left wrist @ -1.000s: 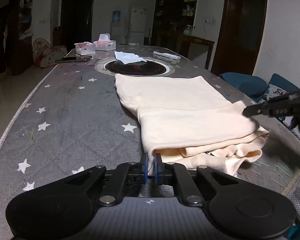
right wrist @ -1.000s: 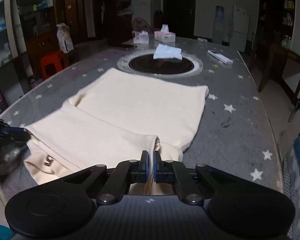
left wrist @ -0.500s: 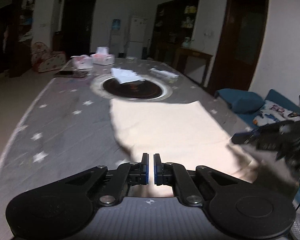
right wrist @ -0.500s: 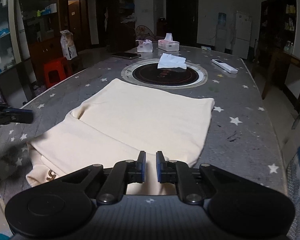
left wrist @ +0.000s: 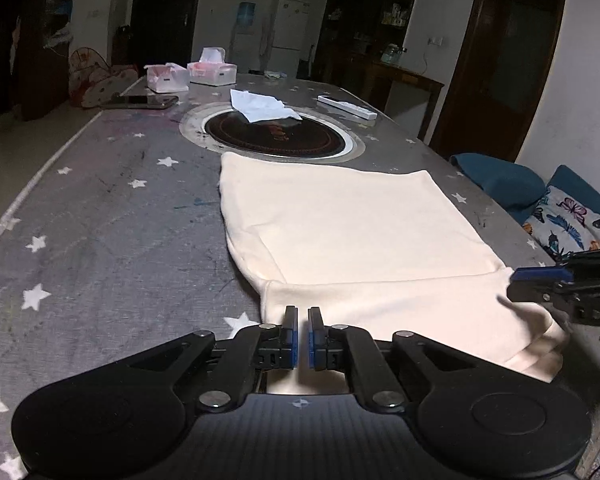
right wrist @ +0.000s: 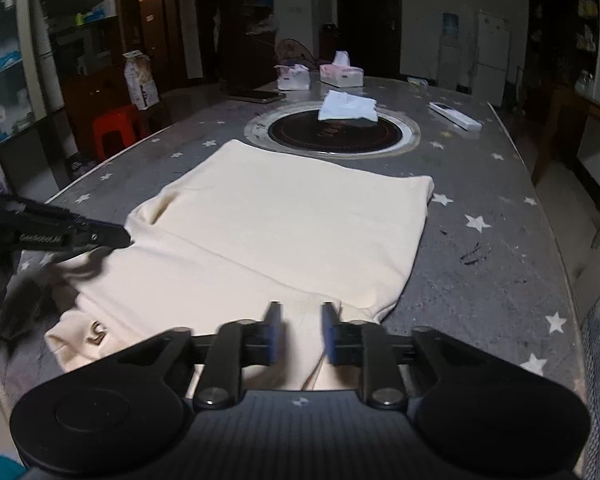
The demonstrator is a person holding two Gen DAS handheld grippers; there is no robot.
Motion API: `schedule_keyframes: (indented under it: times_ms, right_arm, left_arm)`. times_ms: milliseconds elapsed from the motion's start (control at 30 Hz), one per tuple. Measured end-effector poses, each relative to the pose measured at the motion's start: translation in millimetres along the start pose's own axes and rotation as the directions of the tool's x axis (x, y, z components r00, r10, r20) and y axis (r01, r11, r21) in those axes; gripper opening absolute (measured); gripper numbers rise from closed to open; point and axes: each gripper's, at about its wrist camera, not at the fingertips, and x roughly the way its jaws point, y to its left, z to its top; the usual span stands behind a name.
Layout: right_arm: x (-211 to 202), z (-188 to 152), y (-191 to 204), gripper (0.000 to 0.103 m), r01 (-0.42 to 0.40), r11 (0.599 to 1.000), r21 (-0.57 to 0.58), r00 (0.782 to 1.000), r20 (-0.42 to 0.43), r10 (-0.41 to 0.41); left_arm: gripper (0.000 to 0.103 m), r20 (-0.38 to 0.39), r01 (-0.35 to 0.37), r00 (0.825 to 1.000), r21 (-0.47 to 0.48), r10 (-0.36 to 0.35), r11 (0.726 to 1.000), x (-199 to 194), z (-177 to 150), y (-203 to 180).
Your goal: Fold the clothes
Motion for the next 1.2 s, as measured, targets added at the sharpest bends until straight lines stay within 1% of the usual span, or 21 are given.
schedule_keyframes:
  times_ms: [133,300,367,567,600,667,733,800,833,900,967,1033,1100,1167,1200]
  right_arm:
    - [-3,-6,5,0.024,-0.003,1.0,-0.024,1.0,-0.006,0.003]
    - [-7,-13,12,0.024,-0.007,0.999,-0.053,1.0,-0.014,0.007]
    - [-9,-16,14,0.024,-0.009,0.998,-0.065,1.0,-0.017,0.008]
    - [-15,-24,22,0.026,-0.013,0.994,-0.104,1.0,-0.022,0.011]
    - [-17,-24,23,0.028,-0.013,0.993,-0.113,1.0,-0.019,0.011]
    - [-26,-24,23,0.038,-0.022,0.992,-0.125,1.0,-0.01,0.02]
    - [-36,-26,23,0.04,-0.021,0.987,-0.159,1.0,-0.005,0.021]
    - [-43,-29,25,0.046,-0.023,0.981,-0.194,1.0,-0.013,0.021]
    - [-46,-31,25,0.05,-0.024,0.978,-0.207,1.0,-0.018,0.021]
    - [-51,-36,29,0.052,-0.031,0.967,-0.252,0.999,-0.031,0.023]
    - [-54,-40,34,0.059,-0.034,0.954,-0.299,0.999,-0.042,0.023]
    - [-56,-46,41,0.062,-0.03,0.935,-0.355,0.999,-0.05,0.014]
    - [-56,-50,47,0.063,-0.036,0.917,-0.397,0.998,-0.056,0.015]
    - [-55,-53,53,0.067,-0.031,0.903,-0.429,0.999,-0.051,0.01]
    - [-55,-55,55,0.068,-0.029,0.895,-0.445,0.999,-0.049,0.008]
  left_arm:
    - [0.006,0.02,0.051,0.998,0.051,-0.052,0.997,-16,-2,-16]
    - [0.007,-0.025,0.086,0.996,0.124,-0.084,0.989,-15,-16,-34]
    - [0.01,-0.039,0.091,0.996,0.141,-0.086,0.986,-13,-21,-38]
    - [0.014,-0.034,0.076,0.997,0.169,-0.072,0.983,-22,-23,-38]
    - [0.015,-0.033,0.073,0.997,0.179,-0.068,0.981,-26,-24,-37]
    - [0.016,-0.028,0.074,0.997,0.204,-0.07,0.976,-36,-27,-33]
    - [0.016,-0.027,0.083,0.997,0.241,-0.078,0.967,-47,-33,-32]
    - [0.018,-0.033,0.087,0.996,0.285,-0.081,0.955,-55,-40,-33]
    - [0.018,-0.037,0.089,0.996,0.309,-0.081,0.947,-59,-44,-35]
    - [0.021,-0.038,0.088,0.996,0.362,-0.079,0.928,-64,-52,-39]
    - [0.025,-0.028,0.084,0.996,0.418,-0.079,0.904,-65,-58,-46]
    - [0.025,-0.024,0.087,0.996,0.449,-0.086,0.889,-63,-62,-52]
    - [0.025,-0.014,0.083,0.996,0.474,-0.087,0.877,-59,-64,-57]
    - [0.025,0.001,0.074,0.996,0.501,-0.086,0.863,-57,-66,-60]
    - [0.025,0.008,0.07,0.996,0.514,-0.087,0.855,-56,-67,-62]
